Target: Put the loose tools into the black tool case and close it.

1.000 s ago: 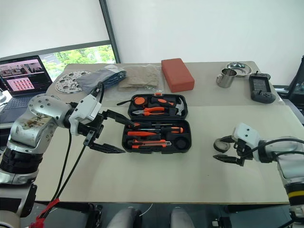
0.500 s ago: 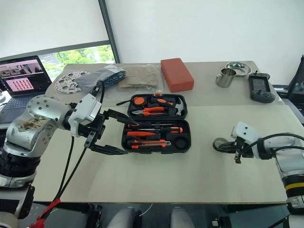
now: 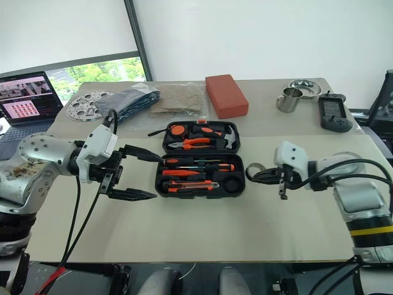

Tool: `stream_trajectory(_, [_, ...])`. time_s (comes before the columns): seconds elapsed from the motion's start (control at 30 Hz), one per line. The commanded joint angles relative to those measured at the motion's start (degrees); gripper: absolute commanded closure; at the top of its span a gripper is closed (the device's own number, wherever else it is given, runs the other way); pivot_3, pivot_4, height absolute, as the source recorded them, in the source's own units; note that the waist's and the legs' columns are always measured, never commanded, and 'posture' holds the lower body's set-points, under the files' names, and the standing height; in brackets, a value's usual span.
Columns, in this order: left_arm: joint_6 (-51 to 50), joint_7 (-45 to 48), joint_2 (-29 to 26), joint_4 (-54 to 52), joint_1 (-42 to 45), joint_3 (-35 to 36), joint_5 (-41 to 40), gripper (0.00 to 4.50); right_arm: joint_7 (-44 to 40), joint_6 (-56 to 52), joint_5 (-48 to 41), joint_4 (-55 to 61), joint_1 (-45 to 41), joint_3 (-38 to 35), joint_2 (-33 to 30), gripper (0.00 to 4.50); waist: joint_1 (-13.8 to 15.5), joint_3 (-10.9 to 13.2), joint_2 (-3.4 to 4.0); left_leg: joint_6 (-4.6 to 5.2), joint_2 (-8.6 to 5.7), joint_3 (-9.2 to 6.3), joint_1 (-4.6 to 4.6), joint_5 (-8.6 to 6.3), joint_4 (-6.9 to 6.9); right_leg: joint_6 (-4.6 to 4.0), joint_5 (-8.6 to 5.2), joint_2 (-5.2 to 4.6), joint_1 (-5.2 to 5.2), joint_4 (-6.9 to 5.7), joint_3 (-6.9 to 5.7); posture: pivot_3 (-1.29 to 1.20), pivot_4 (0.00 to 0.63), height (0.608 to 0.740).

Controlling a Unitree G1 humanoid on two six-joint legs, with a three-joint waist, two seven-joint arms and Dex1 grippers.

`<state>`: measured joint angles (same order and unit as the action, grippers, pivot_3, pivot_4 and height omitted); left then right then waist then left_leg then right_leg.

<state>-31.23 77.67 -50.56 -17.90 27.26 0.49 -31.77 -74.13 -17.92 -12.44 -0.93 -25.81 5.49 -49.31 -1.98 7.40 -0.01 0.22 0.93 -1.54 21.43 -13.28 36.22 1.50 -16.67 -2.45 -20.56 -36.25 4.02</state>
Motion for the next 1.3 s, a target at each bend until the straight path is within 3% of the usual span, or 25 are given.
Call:
stream_trajectory(0.03, [-2.03,-2.89,-1.95,-4.39,-2.48,4.55,-2.50,0.00,0.21,-1.91,0.35,2.60,-3.19,2.92,1.82,4.44,0.00,0.02,-0.04,0.00,-0.01,0.00,0.02,0.00,0.00,0.00,0.00,-0.02,-0.02,0.01,0.01,0.00,0.150,0.707])
stream_trajectory(0.5, [-4.55,-9.14,-4.35,-10.37,-12.01,11.17,-5.66,0.00,-4.07,2.57,5.16,-3.91,-6.97,9.85,3.12,4.44,0.66,0.05,-0.07,0.00,0.01,0.02,-0.05,0.00,-0.09,-0.05,0.01,-0.04,-0.07,-0.01,-0.02,0.00,0.150,0.707])
stream_trajectory(0.87, [-2.81,-8.77,-3.94,-7.08,-11.34,10.07,-4.88,0.00,-2.57,0.67,3.54,-1.55,-5.34,7.01,2.85,0.93,0.78,0.05,-0.07,0.00,0.01,0.06,-0.09,0.00,-0.16,-0.08,0.00,-0.03,-0.08,-0.01,-0.02,0.00,0.150,0.707])
stream_trajectory(1.03, [-0.71,-10.48,-1.58,-2.58,-11.15,10.01,-3.40,0.00,1.12,-3.26,1.75,-2.52,-6.91,4.35,4.80,0.93,0.77,0.05,-0.08,0.00,0.01,0.06,-0.10,0.00,-0.17,-0.09,0.00,-0.03,-0.10,-0.04,-0.01,0.00,0.150,0.707])
stream_trajectory(1.17, [2.33,-18.79,8.26,5.47,-7.43,9.07,-1.62,0.00,9.17,-5.74,0.82,-12.44,-11.49,-0.18,9.28,0.93,0.99,0.08,-0.11,-0.01,-0.02,0.06,-0.21,0.00,-0.15,-0.12,0.02,-0.09,-0.03,-0.07,-0.01,0.00,0.150,0.707])
stream_trajectory(1.3, [-0.77,-24.06,13.45,17.88,-0.94,6.74,1.24,0.00,16.07,-12.42,-1.08,-24.19,-18.18,-4.73,13.81,0.93,0.97,0.12,-0.22,-0.02,-0.06,0.08,-0.18,0.01,-0.10,-0.26,0.11,-0.05,-0.05,-0.09,-0.05,0.00,0.150,0.707])
